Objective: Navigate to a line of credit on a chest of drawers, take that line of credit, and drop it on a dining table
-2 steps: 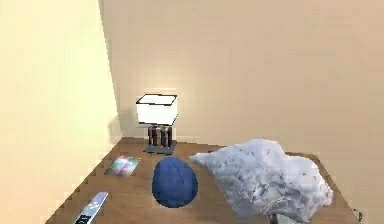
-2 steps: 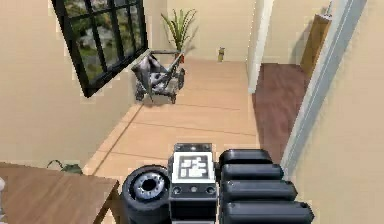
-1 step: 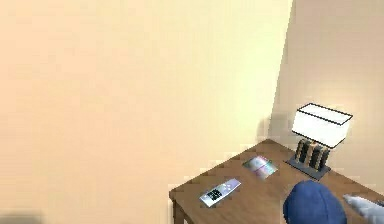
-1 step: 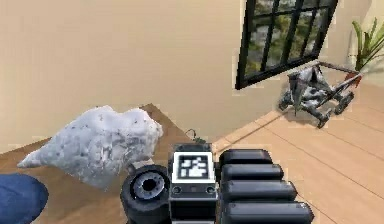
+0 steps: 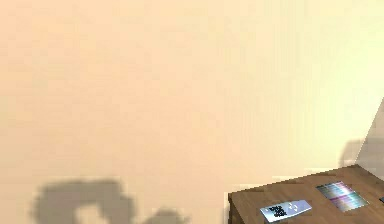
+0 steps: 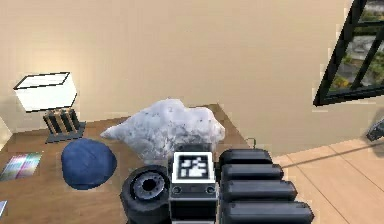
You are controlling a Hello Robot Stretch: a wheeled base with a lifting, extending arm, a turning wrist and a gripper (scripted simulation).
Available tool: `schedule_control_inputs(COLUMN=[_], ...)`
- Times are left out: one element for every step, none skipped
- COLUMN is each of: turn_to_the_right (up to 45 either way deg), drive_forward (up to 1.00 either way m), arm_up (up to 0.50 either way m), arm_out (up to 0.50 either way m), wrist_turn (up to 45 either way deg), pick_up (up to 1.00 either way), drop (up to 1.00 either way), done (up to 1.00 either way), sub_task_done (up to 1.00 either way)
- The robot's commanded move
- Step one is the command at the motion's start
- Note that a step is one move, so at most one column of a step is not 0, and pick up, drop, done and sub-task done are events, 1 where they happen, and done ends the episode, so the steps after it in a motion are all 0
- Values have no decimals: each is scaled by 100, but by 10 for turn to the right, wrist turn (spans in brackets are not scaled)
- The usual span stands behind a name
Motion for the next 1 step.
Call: schedule_control_inputs(turn_to_the_right=[0], drive_forward=[0], arm_up=[0], arm_out=[44], wrist_turn=[0], pick_up=[0], drop=[0], done=[0], sub_task_done=[0])
